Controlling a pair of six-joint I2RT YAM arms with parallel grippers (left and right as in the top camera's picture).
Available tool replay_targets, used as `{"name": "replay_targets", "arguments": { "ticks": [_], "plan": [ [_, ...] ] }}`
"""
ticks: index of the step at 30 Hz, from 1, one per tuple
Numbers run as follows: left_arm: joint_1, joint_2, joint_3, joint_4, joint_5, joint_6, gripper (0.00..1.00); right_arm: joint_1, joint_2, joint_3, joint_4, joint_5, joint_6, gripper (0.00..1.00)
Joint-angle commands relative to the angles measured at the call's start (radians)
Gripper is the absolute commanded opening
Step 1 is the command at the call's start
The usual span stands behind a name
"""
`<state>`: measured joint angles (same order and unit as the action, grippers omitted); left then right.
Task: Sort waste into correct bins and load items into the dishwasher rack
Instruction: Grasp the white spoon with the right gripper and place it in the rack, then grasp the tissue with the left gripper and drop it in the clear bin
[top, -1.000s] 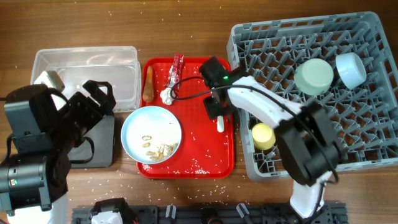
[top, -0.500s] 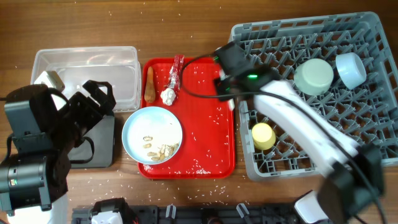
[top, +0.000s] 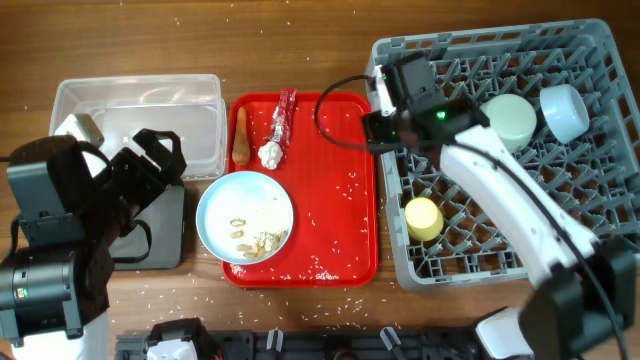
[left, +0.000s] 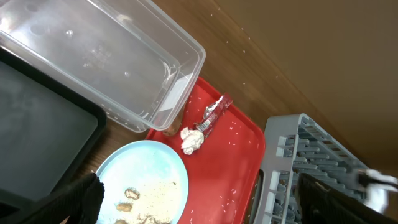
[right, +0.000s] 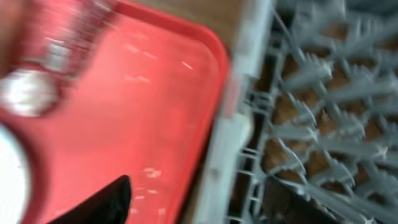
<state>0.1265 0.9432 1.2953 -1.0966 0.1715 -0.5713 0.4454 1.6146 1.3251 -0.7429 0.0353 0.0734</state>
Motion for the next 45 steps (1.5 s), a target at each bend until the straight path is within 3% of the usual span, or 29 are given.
{"name": "replay_targets", "arguments": {
  "ticks": [1, 12, 13, 20, 24, 26, 29, 33, 35, 39, 45],
  "plan": [
    [0.007, -0.001, 0.005, 0.003, -0.013, -0.010, 1.00, 0.028, -0.132, 0.038, 0.003, -0.030, 0.043, 0.74],
    [0.007, -0.001, 0.005, 0.006, -0.013, -0.010, 1.00, 0.026, -0.566, 0.038, 0.024, 0.026, 0.031, 0.81],
    [0.007, -0.001, 0.005, 0.006, -0.013, -0.010, 1.00, 0.026, -0.618, 0.037, 0.024, -0.005, 0.039, 0.99],
    [0.007, -0.001, 0.005, 0.006, -0.013, -0.010, 1.00, 0.026, -0.730, 0.037, 0.023, -0.111, 0.094, 1.00],
    [0.007, -0.001, 0.005, 0.006, -0.013, -0.010, 1.00, 0.026, -0.724, 0.036, -0.188, -0.035, 0.019, 1.00],
    [0.007, -0.001, 0.005, 0.006, -0.013, -0.010, 1.00, 0.024, -0.734, 0.002, -0.199, 0.054, 0.008, 1.00],
    [0.007, -0.001, 0.005, 0.006, -0.013, -0.010, 1.00, -0.056, -0.861, -0.169, -0.063, 0.024, 0.005, 1.00],
    [0.007, -0.001, 0.005, 0.006, -0.013, -0.010, 1.00, -0.198, -1.144, -0.545, 0.159, -0.100, 0.009, 1.00],
    [0.007, -0.001, 0.005, 0.006, -0.013, -0.010, 1.00, -0.227, -1.323, -0.756, 0.256, -0.106, 0.006, 1.00],
    [0.007, -0.001, 0.005, 0.006, -0.013, -0.010, 1.00, -0.254, -1.586, -1.011, 0.337, -0.104, 0.006, 1.00],
    [0.007, -0.001, 0.005, 0.006, -0.013, -0.010, 1.00, -0.264, -1.611, -1.284, 0.671, -0.102, 0.057, 1.00]
  ]
}}
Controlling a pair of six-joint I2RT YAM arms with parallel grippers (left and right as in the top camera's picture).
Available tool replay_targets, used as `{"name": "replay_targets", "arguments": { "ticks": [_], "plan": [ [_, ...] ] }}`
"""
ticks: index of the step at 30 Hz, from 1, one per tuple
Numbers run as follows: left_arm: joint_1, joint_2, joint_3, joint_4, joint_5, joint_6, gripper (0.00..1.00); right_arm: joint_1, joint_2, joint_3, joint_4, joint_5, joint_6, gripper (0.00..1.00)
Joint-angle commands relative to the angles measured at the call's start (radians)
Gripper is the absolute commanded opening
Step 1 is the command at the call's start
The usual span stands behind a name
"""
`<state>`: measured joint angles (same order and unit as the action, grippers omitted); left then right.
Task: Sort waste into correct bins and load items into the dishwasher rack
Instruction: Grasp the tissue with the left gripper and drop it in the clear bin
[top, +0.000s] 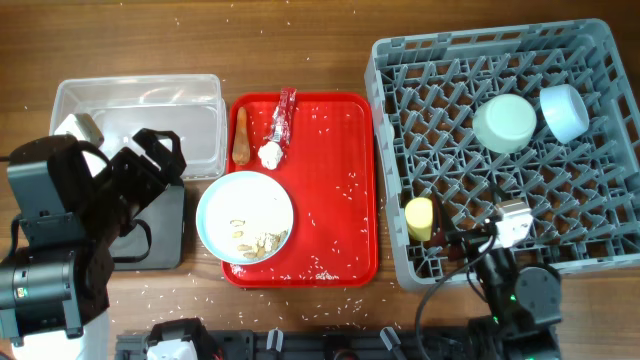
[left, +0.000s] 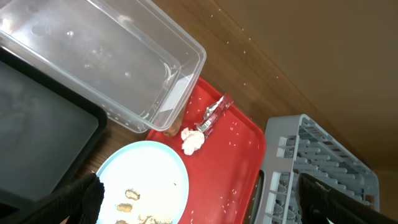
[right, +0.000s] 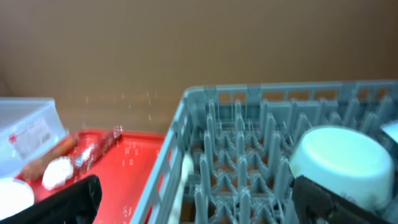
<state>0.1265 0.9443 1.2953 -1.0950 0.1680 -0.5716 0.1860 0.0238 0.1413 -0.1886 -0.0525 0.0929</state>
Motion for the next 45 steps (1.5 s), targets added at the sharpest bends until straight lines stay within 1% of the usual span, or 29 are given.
{"name": "replay_targets", "arguments": {
  "ticks": [1, 2, 12, 14, 15, 16, 17, 18, 19, 20, 22, 23, 25, 26, 29, 30, 31, 32, 34, 35, 38, 41, 43, 45],
  "plan": [
    [0.007, -0.002, 0.005, 0.004, -0.009, -0.010, 1.00, -0.004, -0.021, -0.135, 0.209, -0.019, 0.041, 1.00],
    [0.007, -0.002, 0.005, 0.004, -0.009, -0.010, 1.00, -0.004, -0.020, -0.136, 0.188, -0.015, 0.042, 1.00],
    [0.007, -0.002, 0.005, 0.004, -0.009, -0.010, 1.00, -0.004, -0.010, -0.136, 0.191, -0.012, 0.040, 1.00],
    [0.007, -0.002, 0.004, 0.047, 0.080, -0.073, 1.00, -0.004, -0.010, -0.136, 0.191, -0.012, 0.040, 1.00],
    [-0.004, 0.009, -0.005, 0.104, 0.156, -0.077, 0.99, -0.004, -0.010, -0.136, 0.191, -0.012, 0.040, 1.00],
    [-0.029, 0.032, -0.013, 0.117, 0.200, -0.072, 0.90, -0.004, -0.010, -0.136, 0.191, -0.012, 0.040, 1.00],
    [-0.086, 0.079, -0.023, 0.114, 0.184, -0.036, 0.85, -0.004, -0.010, -0.136, 0.192, -0.012, 0.040, 1.00],
    [-0.160, 0.137, -0.037, 0.104, 0.124, -0.011, 0.88, -0.004, -0.010, -0.136, 0.192, -0.012, 0.040, 1.00],
    [-0.232, 0.199, -0.049, 0.100, 0.043, -0.012, 0.93, -0.004, -0.010, -0.136, 0.192, -0.012, 0.040, 1.00],
    [-0.333, 0.298, -0.055, 0.106, -0.090, -0.012, 0.99, -0.004, -0.010, -0.136, 0.191, -0.012, 0.040, 1.00],
    [-0.449, 0.438, -0.055, 0.151, -0.266, -0.012, 0.98, -0.004, -0.010, -0.136, 0.192, -0.012, 0.040, 1.00],
    [-0.520, 0.549, -0.055, 0.218, -0.374, -0.012, 0.96, -0.004, -0.010, -0.136, 0.191, -0.012, 0.040, 1.00],
    [-0.590, 0.715, -0.055, 0.330, -0.517, -0.012, 0.90, -0.004, -0.010, -0.136, 0.192, -0.012, 0.040, 1.00],
    [-0.607, 0.787, -0.055, 0.377, -0.562, -0.012, 0.86, -0.004, -0.010, -0.136, 0.191, -0.012, 0.040, 1.00],
    [-0.609, 0.960, -0.055, 0.494, -0.628, -0.011, 0.80, -0.004, -0.010, -0.136, 0.192, -0.012, 0.040, 1.00],
    [-0.604, 1.003, -0.055, 0.515, -0.639, -0.012, 0.71, -0.004, -0.010, -0.136, 0.192, -0.012, 0.040, 1.00],
    [-0.596, 1.051, -0.055, 0.535, -0.641, -0.013, 0.57, -0.004, -0.010, -0.136, 0.192, -0.012, 0.040, 1.00],
    [-0.591, 1.076, -0.055, 0.544, -0.637, -0.013, 0.49, -0.004, -0.010, -0.136, 0.191, -0.012, 0.040, 1.00],
    [-0.587, 1.083, -0.053, 0.546, -0.617, -0.013, 0.20, -0.004, -0.010, -0.136, 0.192, -0.012, 0.040, 1.00],
    [-0.589, 1.067, -0.043, 0.539, -0.600, -0.013, 0.10, -0.004, -0.010, -0.136, 0.191, -0.012, 0.040, 1.00],
    [-0.596, 0.969, 0.009, 0.496, -0.555, -0.013, 0.06, -0.004, -0.010, -0.136, 0.191, -0.012, 0.040, 1.00],
    [-0.593, 0.803, 0.039, 0.447, -0.528, -0.013, 0.05, -0.004, -0.010, -0.136, 0.192, -0.012, 0.040, 1.00],
    [-0.586, 0.699, 0.039, 0.414, -0.533, -0.012, 0.05, -0.004, -0.010, -0.136, 0.192, -0.012, 0.040, 1.00],
    [-0.551, 0.616, 0.039, 0.351, -0.588, -0.013, 0.04, -0.004, -0.010, -0.136, 0.191, -0.012, 0.040, 1.00]
  ]
}}
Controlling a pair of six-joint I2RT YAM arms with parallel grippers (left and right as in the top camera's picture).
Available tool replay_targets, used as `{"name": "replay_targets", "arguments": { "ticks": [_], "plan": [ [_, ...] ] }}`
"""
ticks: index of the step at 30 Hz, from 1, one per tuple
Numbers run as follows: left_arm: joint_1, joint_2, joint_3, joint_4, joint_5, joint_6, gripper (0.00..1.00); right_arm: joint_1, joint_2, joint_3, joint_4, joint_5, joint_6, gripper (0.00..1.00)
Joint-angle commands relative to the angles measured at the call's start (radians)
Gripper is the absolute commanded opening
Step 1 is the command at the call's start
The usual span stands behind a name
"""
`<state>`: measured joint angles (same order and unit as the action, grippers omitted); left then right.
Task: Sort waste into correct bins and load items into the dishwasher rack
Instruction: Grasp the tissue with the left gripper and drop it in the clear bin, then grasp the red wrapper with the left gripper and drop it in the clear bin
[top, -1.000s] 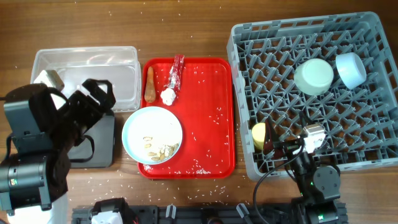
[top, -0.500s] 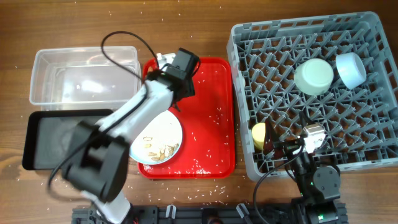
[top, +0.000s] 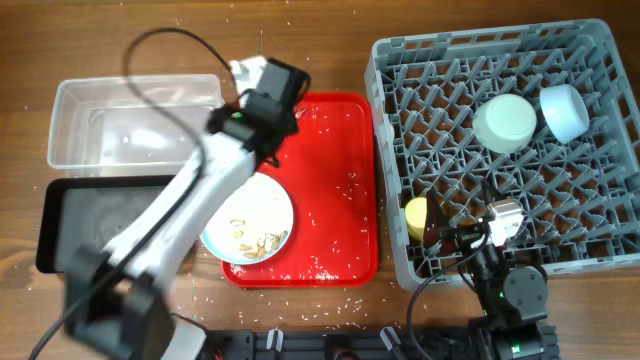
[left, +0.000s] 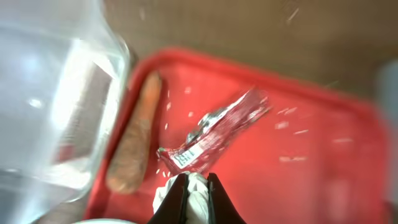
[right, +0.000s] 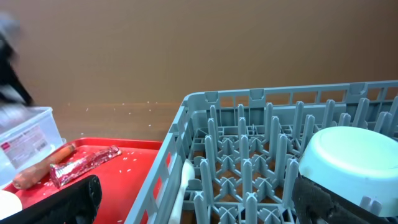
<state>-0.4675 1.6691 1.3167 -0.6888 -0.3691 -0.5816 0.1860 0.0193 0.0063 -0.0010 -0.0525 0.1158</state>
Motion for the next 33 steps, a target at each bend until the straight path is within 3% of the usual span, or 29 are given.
{"name": "replay_targets", "arguments": {
  "ticks": [1, 2, 3, 4, 5, 6, 7, 8, 9, 13, 15, 19, 22, 23, 25, 26, 27, 28, 30, 33],
  "plan": [
    [0.104, -0.144, 0.017, -0.107, -0.122, -0.003, 0.04, -0.004, -0.005, -0.001, 0.004, -0.012, 0.018, 1.00],
    [0.150, -0.145, 0.017, -0.127, -0.155, -0.003, 0.04, -0.004, -0.005, -0.001, 0.004, -0.012, 0.018, 1.00],
    [0.216, -0.135, 0.010, -0.136, -0.172, -0.003, 0.18, -0.004, -0.005, -0.001, 0.003, -0.012, 0.018, 1.00],
    [0.259, -0.128, 0.003, -0.134, -0.171, -0.014, 0.41, -0.004, -0.005, -0.001, 0.004, -0.012, 0.018, 1.00],
    [0.326, -0.106, -0.001, -0.115, -0.140, -0.036, 0.80, -0.004, -0.005, -0.001, 0.003, -0.012, 0.018, 1.00],
    [0.352, -0.099, -0.001, -0.092, -0.082, -0.030, 0.98, -0.004, -0.005, -0.001, 0.004, -0.012, 0.018, 1.00],
    [0.372, -0.098, 0.002, -0.068, 0.033, -0.008, 1.00, -0.004, -0.005, -0.001, 0.003, -0.012, 0.017, 1.00],
    [0.373, -0.103, 0.017, -0.029, 0.252, 0.050, 1.00, -0.004, -0.005, -0.001, 0.003, -0.012, 0.018, 1.00],
    [0.340, -0.104, 0.019, 0.019, 0.356, 0.116, 0.96, -0.004, -0.005, -0.001, 0.003, -0.012, 0.018, 1.00],
    [0.171, -0.024, 0.018, 0.055, 0.284, 0.342, 0.85, -0.004, -0.005, -0.001, 0.003, -0.012, 0.018, 1.00],
    [0.115, 0.069, 0.018, 0.059, 0.183, 0.370, 0.82, -0.004, -0.005, -0.001, 0.004, -0.012, 0.018, 1.00],
    [0.090, 0.290, 0.018, 0.143, 0.183, 0.446, 0.77, -0.004, -0.005, -0.001, 0.003, -0.012, 0.018, 1.00],
    [0.090, 0.359, 0.018, 0.202, 0.278, 0.526, 0.58, -0.004, -0.005, -0.001, 0.003, -0.012, 0.018, 1.00],
    [0.089, 0.360, 0.018, 0.208, 0.294, 0.526, 0.57, -0.004, -0.005, -0.001, 0.004, -0.012, 0.018, 1.00],
    [0.088, 0.360, 0.018, 0.217, 0.294, 0.526, 0.46, -0.004, -0.005, -0.001, 0.004, -0.012, 0.018, 1.00],
    [0.088, 0.360, 0.018, 0.219, 0.294, 0.526, 0.31, -0.004, -0.005, -0.001, 0.003, -0.012, 0.018, 1.00],
    [0.088, 0.360, 0.018, 0.217, 0.294, 0.525, 0.09, -0.004, -0.005, -0.001, 0.003, -0.012, 0.018, 1.00],
    [0.088, 0.341, 0.025, 0.193, 0.294, 0.510, 0.04, -0.004, -0.005, -0.001, 0.003, -0.012, 0.018, 1.00],
    [0.088, 0.268, 0.062, 0.110, 0.286, 0.424, 0.04, -0.004, -0.005, -0.001, 0.003, -0.012, 0.018, 1.00],
    [0.111, 0.100, 0.108, -0.055, 0.092, 0.208, 0.04, -0.004, -0.005, -0.001, 0.003, -0.012, 0.018, 1.00]
  ]
}}
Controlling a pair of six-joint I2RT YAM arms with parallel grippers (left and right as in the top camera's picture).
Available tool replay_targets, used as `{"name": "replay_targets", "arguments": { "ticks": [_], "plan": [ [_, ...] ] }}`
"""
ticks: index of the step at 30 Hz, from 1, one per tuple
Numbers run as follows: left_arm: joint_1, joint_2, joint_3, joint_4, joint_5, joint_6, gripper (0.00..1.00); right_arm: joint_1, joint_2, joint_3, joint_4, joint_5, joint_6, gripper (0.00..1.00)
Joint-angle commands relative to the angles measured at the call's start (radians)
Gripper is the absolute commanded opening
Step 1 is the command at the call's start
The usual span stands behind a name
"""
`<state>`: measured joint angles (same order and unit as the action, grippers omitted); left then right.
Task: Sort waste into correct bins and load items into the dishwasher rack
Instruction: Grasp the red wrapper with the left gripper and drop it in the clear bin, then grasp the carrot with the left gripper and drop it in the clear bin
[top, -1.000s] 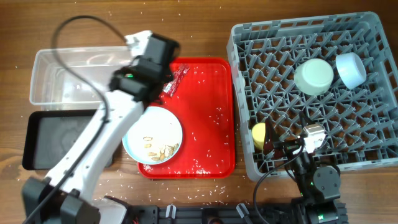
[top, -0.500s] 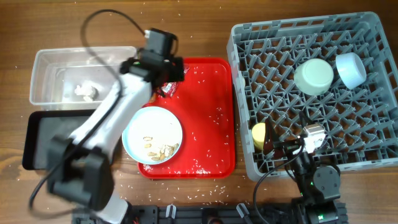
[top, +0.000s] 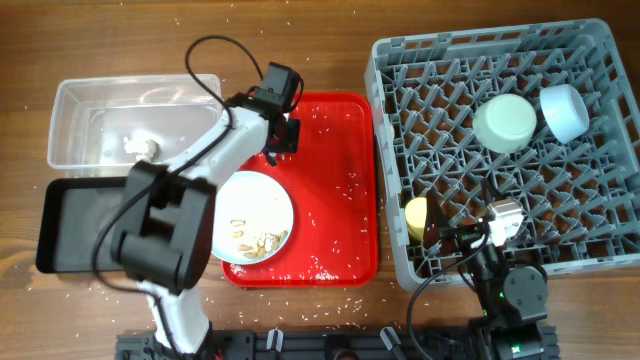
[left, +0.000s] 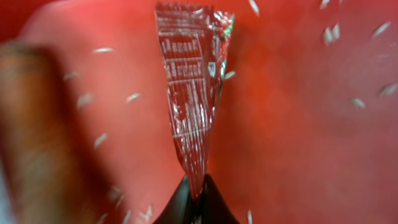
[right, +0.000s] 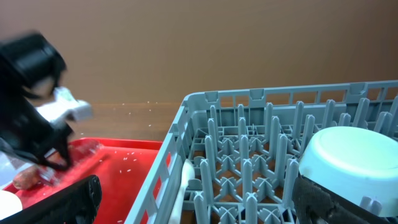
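Note:
My left gripper (left: 194, 194) is shut on the narrow end of a red foil wrapper (left: 193, 93), low over the red tray (top: 340, 200). In the overhead view that gripper (top: 279, 134) sits at the tray's top left. A brown sausage-like scrap (left: 31, 124) lies blurred beside the wrapper. A white tissue wad (top: 140, 147) rests in the clear bin (top: 100, 100). The pale blue plate (top: 245, 215) holds food scraps. My right gripper (right: 196, 190) stands open and holds nothing, at the near edge of the grey dishwasher rack (top: 450, 70).
A black bin (top: 70, 225) sits in front of the clear bin. The rack holds a white bowl (top: 505, 122), a blue-white bowl (top: 563, 110) and a yellow cup (top: 420, 218). Rice grains are scattered over the tray and table.
The white tissue wad that my left gripper held over the tray now lies in the clear bin. The left gripper is back at the tray, shut on the red wrapper. Right arm unchanged.
At first my right arm reached over the rack's left edge while the left arm was parked. Then both arms were parked. Then the left gripper was shut on the tissue wad at the tray. Now the wad lies in the clear bin and the left gripper pinches the wrapper.

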<state>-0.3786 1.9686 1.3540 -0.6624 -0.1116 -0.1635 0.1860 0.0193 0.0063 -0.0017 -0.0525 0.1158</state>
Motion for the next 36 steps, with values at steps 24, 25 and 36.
{"name": "replay_targets", "arguments": {
  "ticks": [24, 25, 36],
  "plan": [
    [-0.039, 0.106, 0.069, -0.116, -0.400, -0.275, 0.47, -0.004, -0.005, -0.001, 0.005, -0.012, 0.018, 1.00],
    [-0.039, 0.106, 0.069, -0.116, -0.400, -0.280, 0.46, -0.004, -0.005, -0.001, 0.004, -0.012, 0.018, 1.00],
    [-0.063, 0.040, 0.080, -0.181, -0.451, -0.293, 0.49, -0.004, -0.005, -0.001, 0.004, -0.012, 0.018, 1.00]
  ]
}}
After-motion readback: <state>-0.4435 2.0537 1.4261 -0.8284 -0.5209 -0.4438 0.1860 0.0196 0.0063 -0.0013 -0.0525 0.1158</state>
